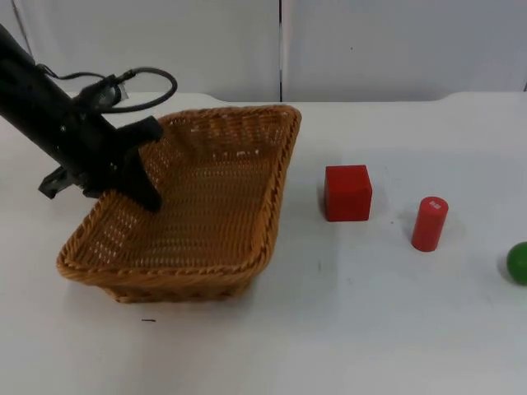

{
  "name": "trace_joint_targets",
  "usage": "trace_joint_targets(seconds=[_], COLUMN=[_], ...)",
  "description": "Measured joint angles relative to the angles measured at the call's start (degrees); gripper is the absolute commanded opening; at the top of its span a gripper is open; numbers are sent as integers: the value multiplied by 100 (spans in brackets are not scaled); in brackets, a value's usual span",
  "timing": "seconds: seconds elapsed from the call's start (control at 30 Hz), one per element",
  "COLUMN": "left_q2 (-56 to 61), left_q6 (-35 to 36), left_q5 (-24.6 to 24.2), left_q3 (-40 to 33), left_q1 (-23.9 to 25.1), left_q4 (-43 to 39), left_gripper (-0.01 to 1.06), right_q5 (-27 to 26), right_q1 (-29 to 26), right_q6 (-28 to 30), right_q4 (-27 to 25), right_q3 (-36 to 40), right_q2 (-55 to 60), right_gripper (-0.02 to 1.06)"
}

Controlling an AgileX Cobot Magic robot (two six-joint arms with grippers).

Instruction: Pick up the basket with the left hand and place the object to the left of the red cylinder into the basket with the right hand.

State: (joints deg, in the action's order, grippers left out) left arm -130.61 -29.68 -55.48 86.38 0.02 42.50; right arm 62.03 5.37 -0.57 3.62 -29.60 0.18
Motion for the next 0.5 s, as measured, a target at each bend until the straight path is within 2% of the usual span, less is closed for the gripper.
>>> trace_joint_targets(seconds=[0.17,0.5], left_q2=[340,1006], left_q6=[156,633], left_q5=[-216,-776], left_q3=[0,0], left_q1=[-2,-2], left_q4=[-38,-657], left_gripper=[0,0], right_q5=[0,0], right_q1=[0,0], right_q6=[0,0], right_q4=[0,0], right_q3=[0,0], right_q2=[0,0], right_gripper=[105,105])
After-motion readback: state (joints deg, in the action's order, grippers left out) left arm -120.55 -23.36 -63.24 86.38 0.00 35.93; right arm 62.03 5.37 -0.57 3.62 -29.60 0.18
